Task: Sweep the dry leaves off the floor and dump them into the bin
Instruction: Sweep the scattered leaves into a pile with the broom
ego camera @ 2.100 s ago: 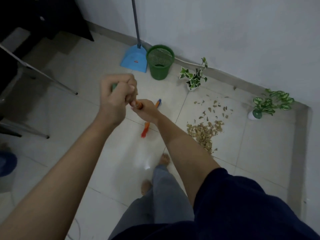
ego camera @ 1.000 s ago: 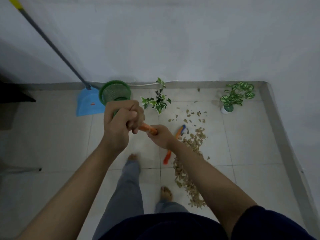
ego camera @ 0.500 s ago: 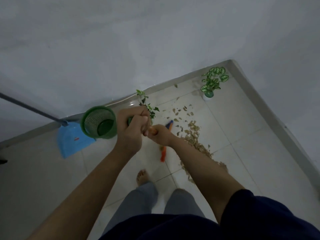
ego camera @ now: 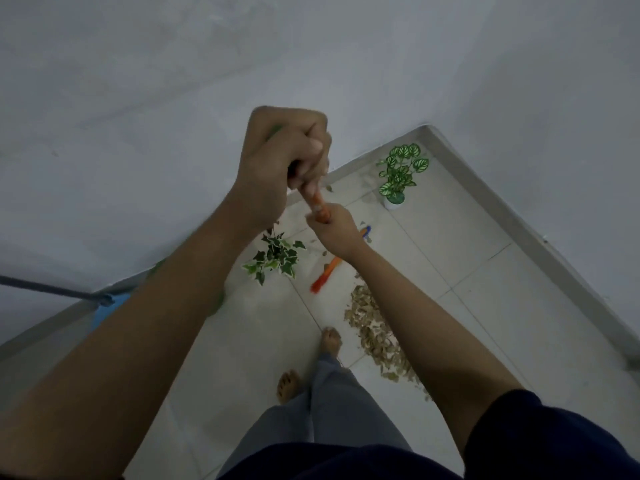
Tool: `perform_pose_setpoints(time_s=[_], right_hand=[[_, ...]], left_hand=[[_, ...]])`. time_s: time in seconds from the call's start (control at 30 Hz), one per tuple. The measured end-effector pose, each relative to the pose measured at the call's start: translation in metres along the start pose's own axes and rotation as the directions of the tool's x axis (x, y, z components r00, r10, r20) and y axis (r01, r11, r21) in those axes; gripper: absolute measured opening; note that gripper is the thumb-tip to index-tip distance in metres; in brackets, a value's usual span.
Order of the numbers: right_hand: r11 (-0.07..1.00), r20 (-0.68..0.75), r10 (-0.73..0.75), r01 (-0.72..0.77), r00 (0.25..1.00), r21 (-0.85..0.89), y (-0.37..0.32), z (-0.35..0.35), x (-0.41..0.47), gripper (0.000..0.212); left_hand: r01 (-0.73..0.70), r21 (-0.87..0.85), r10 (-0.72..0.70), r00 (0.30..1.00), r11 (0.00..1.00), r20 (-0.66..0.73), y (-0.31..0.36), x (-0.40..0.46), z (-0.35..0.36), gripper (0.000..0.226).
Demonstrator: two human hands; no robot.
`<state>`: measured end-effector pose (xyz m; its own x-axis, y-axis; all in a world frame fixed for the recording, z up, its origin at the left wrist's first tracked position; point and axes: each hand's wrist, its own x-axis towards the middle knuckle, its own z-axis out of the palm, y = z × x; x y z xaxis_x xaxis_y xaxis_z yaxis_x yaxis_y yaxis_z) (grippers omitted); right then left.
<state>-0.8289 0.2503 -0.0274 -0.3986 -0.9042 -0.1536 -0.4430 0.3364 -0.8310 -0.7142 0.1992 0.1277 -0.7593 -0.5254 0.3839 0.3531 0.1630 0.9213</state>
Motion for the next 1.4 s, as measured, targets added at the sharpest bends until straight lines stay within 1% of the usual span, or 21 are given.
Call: perform_pose_setpoints(time_s=[0.1, 0.17, 0.27, 0.3, 0.37, 0.43, 0.47, 0.5, 0.53, 0.63, 0.73, 0.77, 0.83, 0.87, 0.97, 1.03, 1.07, 1.13, 1.23, 1.33, 1.4], right_hand=[[0.999, -0.031, 0.023, -0.021, 0.999, 0.049, -0.002, -0.009, 0.037, 0.046], [0.997, -0.049, 0.046, -0.043, 0.998, 0.069, 0.003, -0.011, 0.066, 0.045], [0.996, -0.1, 0.048, -0.04, 0.994, 0.077, 0.015, -0.008, 0.113, 0.035], [0.997, -0.109, 0.048, -0.041, 0.993, 0.065, 0.017, -0.006, 0.128, 0.033], [0.998, -0.141, 0.034, -0.026, 0.989, 0.06, 0.021, -0.004, 0.159, 0.038], [0.99, -0.185, 0.043, -0.018, 0.982, 0.137, 0.025, -0.007, 0.187, 0.042], [0.983, -0.17, 0.075, -0.044, 0.983, 0.177, 0.024, -0.009, 0.2, 0.035], [0.979, -0.128, 0.105, -0.08, 0.986, 0.186, 0.023, -0.012, 0.212, 0.028], [0.978, -0.099, 0.121, -0.101, 0.988, 0.184, 0.025, -0.011, 0.223, 0.025], [0.983, -0.121, 0.129, -0.111, 0.984, 0.149, 0.045, -0.001, 0.256, 0.032], [0.964, 0.006, 0.239, -0.238, 0.971, 0.122, 0.078, 0.013, 0.269, 0.017], [0.959, 0.015, 0.267, -0.267, 0.964, 0.093, 0.08, 0.011, 0.265, 0.022], [0.969, -0.012, 0.239, -0.238, 0.971, 0.073, 0.077, 0.003, 0.254, 0.039], [0.973, -0.038, 0.219, -0.215, 0.975, 0.09, 0.074, 0.0, 0.251, 0.041], [0.984, -0.139, 0.138, -0.12, 0.981, 0.131, 0.055, -0.011, 0.258, 0.036], [0.985, -0.192, 0.09, -0.058, 0.977, 0.165, 0.037, -0.016, 0.271, 0.044], [0.983, -0.205, 0.078, -0.04, 0.976, 0.181, 0.029, -0.018, 0.277, 0.044], [0.982, -0.171, 0.073, -0.041, 0.983, 0.184, 0.025, -0.018, 0.283, 0.036], [0.979, -0.056, 0.146, -0.137, 0.988, 0.148, 0.045, -0.009, 0.278, 0.03], [0.963, 0.065, 0.248, -0.254, 0.967, 0.092, 0.07, -0.002, 0.248, 0.017], [0.957, 0.076, 0.277, -0.282, 0.958, 0.063, 0.083, 0.001, 0.225, 0.016]], left_hand=[[-0.018, 0.091, 0.014, 0.999, 0.996, 0.048, -0.008, 0.03, -0.013, 0.018], [-0.005, 0.143, -0.003, 0.998, 0.99, 0.057, -0.018, 0.047, -0.023, 0.015], [0.033, 0.201, -0.043, 0.998, 0.979, 0.046, -0.04, 0.072, -0.036, 0.013], [0.051, 0.21, -0.059, 0.998, 0.976, 0.03, -0.048, 0.081, -0.041, 0.014], [0.074, 0.237, -0.074, 0.997, 0.969, -0.009, -0.063, 0.103, -0.047, 0.022], [0.081, 0.27, -0.074, 0.997, 0.959, -0.037, -0.078, 0.127, -0.051, 0.03], [0.082, 0.283, -0.072, 0.996, 0.956, -0.045, -0.084, 0.138, -0.053, 0.032], [0.086, 0.296, -0.074, 0.996, 0.951, -0.049, -0.091, 0.148, -0.055, 0.033], [0.095, 0.311, -0.084, 0.995, 0.946, -0.049, -0.098, 0.158, -0.058, 0.034], [0.137, 0.352, -0.135, 0.99, 0.926, -0.031, -0.127, 0.174, -0.066, 0.032], [0.209, 0.332, -0.203, 0.978, 0.92, -0.053, -0.155, 0.175, -0.071, 0.027], [0.235, 0.313, -0.227, 0.972, 0.92, -0.062, -0.16, 0.174, -0.071, 0.026], [0.264, 0.262, -0.256, 0.964, 0.928, -0.067, -0.163, 0.175, -0.071, 0.026], [0.261, 0.242, -0.251, 0.965, 0.935, -0.071, -0.16, 0.178, -0.07, 0.025], [0.192, 0.187, -0.175, 0.979, 0.963, -0.103, -0.139, 0.197, -0.071, 0.025], [0.146, 0.182, -0.126, 0.985, 0.973, -0.116, -0.126, 0.212, -0.074, 0.026], [0.134, 0.198, -0.112, 0.986, 0.971, -0.121, -0.123, 0.217, -0.075, 0.027], [0.131, 0.247, -0.104, 0.988, 0.96, -0.117, -0.125, 0.22, -0.075, 0.027], [0.185, 0.293, -0.17, 0.983, 0.938, -0.076, -0.145, 0.207, -0.071, 0.027], [0.279, 0.229, -0.269, 0.96, 0.932, -0.078, -0.167, 0.186, -0.075, 0.028], [0.326, 0.152, -0.319, 0.945, 0.933, -0.067, -0.172, 0.172, -0.075, 0.028]])
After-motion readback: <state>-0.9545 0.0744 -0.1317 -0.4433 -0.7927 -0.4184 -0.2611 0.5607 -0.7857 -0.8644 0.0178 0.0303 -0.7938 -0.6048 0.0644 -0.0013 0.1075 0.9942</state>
